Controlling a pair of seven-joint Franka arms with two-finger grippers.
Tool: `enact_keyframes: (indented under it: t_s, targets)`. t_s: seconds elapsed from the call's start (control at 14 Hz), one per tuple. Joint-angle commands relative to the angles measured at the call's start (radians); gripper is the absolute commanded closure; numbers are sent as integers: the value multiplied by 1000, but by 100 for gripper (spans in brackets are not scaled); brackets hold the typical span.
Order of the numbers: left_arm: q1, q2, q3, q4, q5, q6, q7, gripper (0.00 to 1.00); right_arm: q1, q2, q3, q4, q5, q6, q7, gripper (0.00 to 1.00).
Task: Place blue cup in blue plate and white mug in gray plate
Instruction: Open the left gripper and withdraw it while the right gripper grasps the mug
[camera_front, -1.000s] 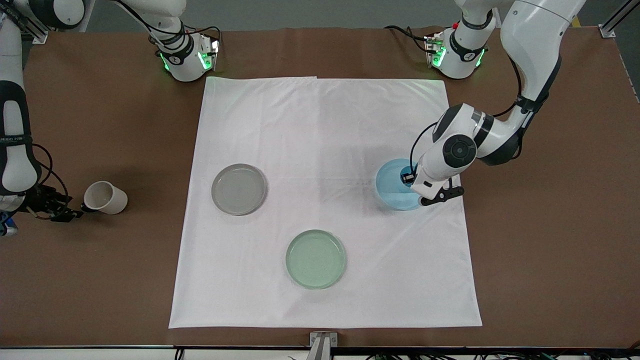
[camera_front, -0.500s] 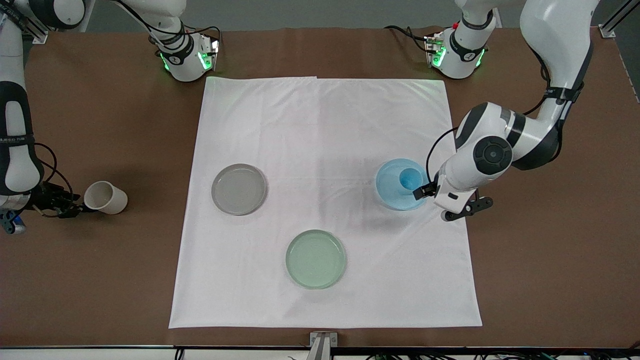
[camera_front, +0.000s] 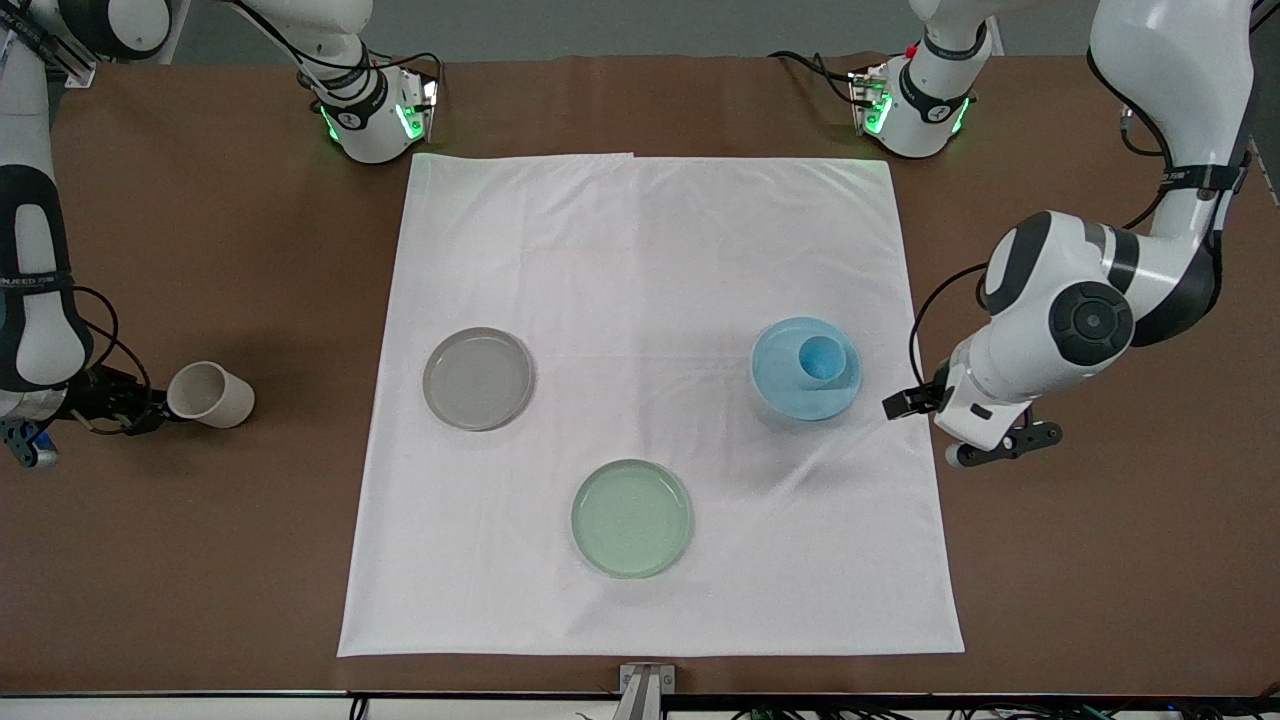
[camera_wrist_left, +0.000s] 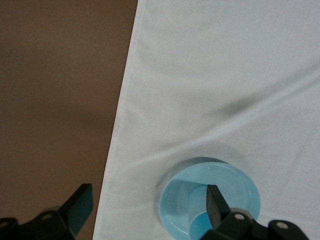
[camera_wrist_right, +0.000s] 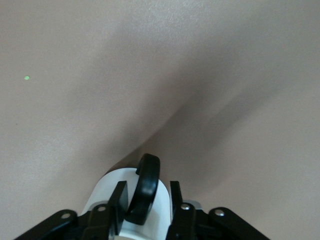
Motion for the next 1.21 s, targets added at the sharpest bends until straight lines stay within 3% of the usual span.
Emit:
enact_keyframes:
  t_s: [0.0, 0.21, 0.36, 0.64, 0.93, 1.14]
  targets:
    - [18, -6, -4, 12, 24, -26, 26, 0, -1, 3, 4, -1, 18, -1, -6, 69]
    - [29, -10, -4, 45, 24, -32, 49, 0, 1, 3, 6, 3, 18, -1, -7, 86]
    - [50, -12, -4, 115, 24, -99, 94, 0, 1, 3, 6, 5, 16, -1, -7, 95]
    - [107, -36, 6, 283, 27, -288, 267, 0, 41, -7, 6, 22, 9, -67, -9, 98]
    - [177, -159, -4, 294, 50, -368, 371, 0, 122, -61, 4, 87, -20, -200, -3, 100]
    - [176, -241, 4, 292, 27, -408, 413, 0, 255, -116, 8, 121, -155, -289, -39, 100]
